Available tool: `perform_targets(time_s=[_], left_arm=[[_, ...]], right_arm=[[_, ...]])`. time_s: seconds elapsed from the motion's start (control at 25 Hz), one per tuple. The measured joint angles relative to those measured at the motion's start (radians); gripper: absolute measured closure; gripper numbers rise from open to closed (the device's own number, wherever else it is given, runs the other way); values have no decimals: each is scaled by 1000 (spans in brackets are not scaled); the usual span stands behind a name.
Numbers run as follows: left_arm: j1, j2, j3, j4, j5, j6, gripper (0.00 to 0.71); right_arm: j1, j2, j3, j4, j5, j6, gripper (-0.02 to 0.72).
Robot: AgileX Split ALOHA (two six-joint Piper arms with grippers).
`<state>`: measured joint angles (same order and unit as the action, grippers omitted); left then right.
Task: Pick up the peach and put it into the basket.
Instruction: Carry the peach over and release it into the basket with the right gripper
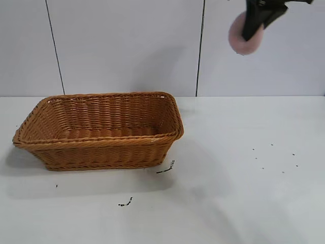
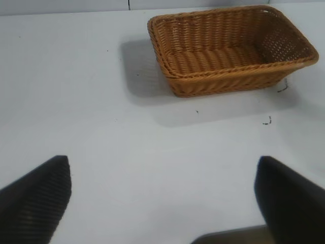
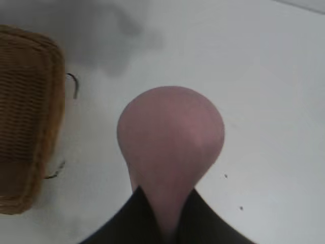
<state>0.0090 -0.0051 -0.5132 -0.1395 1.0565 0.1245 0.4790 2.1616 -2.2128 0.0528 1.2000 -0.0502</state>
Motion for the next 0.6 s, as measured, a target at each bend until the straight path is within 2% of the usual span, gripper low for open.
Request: perform_targets(time_s=[0.12, 0.24, 0.4, 0.6], left_arm=[[0, 0, 0, 0, 0, 0, 16], [0, 0, 0, 0, 0, 0, 16], [0, 0, 0, 0, 0, 0, 16], [0, 0, 0, 0, 0, 0, 16]], right_arm=[[95, 38, -7, 12, -49, 0, 715], [148, 108, -8, 12, -107, 0, 716], [167, 213, -8, 8, -160, 0, 716], [172, 305, -8, 3, -180, 1, 708]])
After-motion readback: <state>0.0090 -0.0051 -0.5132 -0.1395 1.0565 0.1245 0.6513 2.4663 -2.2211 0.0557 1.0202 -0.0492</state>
